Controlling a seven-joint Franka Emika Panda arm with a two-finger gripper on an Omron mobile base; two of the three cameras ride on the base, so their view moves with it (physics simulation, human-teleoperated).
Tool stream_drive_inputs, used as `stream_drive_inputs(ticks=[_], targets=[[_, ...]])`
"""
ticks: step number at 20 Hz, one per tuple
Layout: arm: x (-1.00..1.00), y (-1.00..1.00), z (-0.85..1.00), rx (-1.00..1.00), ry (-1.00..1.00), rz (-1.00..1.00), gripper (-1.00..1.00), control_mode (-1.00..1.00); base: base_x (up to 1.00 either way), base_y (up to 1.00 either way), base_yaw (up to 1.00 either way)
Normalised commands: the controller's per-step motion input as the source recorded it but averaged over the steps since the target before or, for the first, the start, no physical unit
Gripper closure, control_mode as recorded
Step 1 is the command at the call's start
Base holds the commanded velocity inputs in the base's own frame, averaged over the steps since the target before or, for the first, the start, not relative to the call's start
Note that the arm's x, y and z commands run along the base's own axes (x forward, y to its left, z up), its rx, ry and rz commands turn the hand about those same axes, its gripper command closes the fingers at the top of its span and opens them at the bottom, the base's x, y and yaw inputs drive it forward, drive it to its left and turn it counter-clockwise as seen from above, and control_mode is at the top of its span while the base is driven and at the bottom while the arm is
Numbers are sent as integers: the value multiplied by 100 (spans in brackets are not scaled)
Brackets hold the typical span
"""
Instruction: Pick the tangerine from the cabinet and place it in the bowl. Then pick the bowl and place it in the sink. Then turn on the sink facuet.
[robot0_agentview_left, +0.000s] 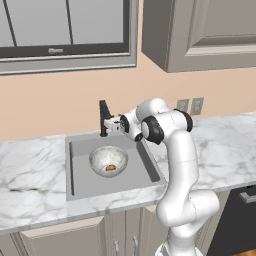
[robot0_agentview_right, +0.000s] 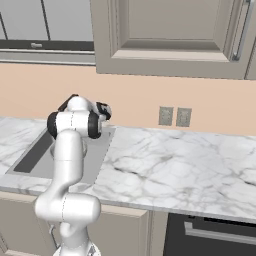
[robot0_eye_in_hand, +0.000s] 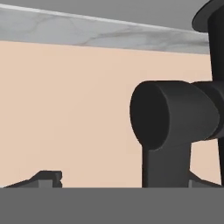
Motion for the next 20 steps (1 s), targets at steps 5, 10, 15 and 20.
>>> stream_drive_inputs(ticks=[5,10,15,20], targets=[[1,-1,-2,0,0,0,100,-100,0,0,0],[0,-23,0,2,5,0,100,-100,0,0,0],[0,-44,0,7,6,0,100,-100,0,0,0],[0,-65,0,12,6,0,100,-100,0,0,0]])
